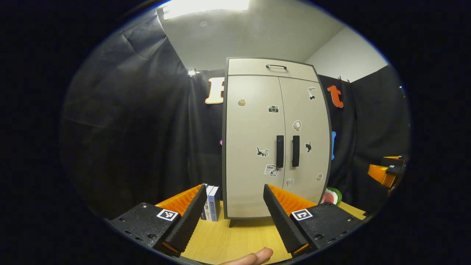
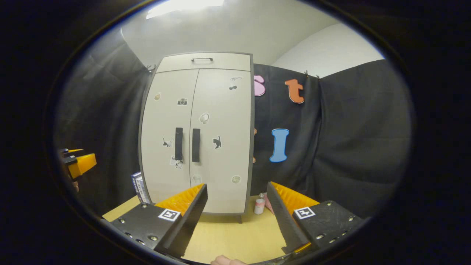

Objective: Open the right door of the double-door shoe cabinet with the right hand, and open the left door with the left hand.

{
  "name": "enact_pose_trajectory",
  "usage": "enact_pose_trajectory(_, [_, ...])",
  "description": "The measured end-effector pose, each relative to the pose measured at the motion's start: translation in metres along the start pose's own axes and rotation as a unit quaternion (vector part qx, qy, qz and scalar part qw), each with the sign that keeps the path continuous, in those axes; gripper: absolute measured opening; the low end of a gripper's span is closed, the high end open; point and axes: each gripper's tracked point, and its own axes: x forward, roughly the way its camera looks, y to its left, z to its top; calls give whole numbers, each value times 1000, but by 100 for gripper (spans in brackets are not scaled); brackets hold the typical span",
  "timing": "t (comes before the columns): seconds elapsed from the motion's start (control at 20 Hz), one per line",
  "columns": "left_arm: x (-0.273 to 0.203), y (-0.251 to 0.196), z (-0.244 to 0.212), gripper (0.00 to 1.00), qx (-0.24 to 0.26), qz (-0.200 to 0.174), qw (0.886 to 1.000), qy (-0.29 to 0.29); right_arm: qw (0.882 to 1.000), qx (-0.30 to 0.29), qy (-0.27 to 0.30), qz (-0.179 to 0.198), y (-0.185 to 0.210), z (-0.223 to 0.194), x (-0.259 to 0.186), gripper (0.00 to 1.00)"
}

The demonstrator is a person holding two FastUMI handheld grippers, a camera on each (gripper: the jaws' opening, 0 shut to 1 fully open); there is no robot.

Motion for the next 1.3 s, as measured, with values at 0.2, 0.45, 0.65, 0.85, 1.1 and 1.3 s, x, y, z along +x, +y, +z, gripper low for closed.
enact_pose_trajectory(0.2, [0,2,0,96,6,-3,1000,-10,1000,-5,-7,7,12,7,13,96])
enact_pose_trajectory(0.45, [13,3,-8,96,6,-11,1000,-16,1000,-11,-8,6,26,10,51,96])
enact_pose_trajectory(0.65, [31,1,-17,94,4,-26,1000,-15,1000,-3,8,21,52,3,98,96])
enact_pose_trajectory(0.85, [45,2,-27,96,-4,-32,999,-11,999,-14,9,43,82,5,151,94])
enact_pose_trajectory(1.1, [53,6,-48,96,-16,-35,999,6,998,-18,-11,53,109,17,208,97])
enact_pose_trajectory(1.3, [48,8,-60,94,-25,-46,998,20,995,4,-2,101,147,23,241,97])
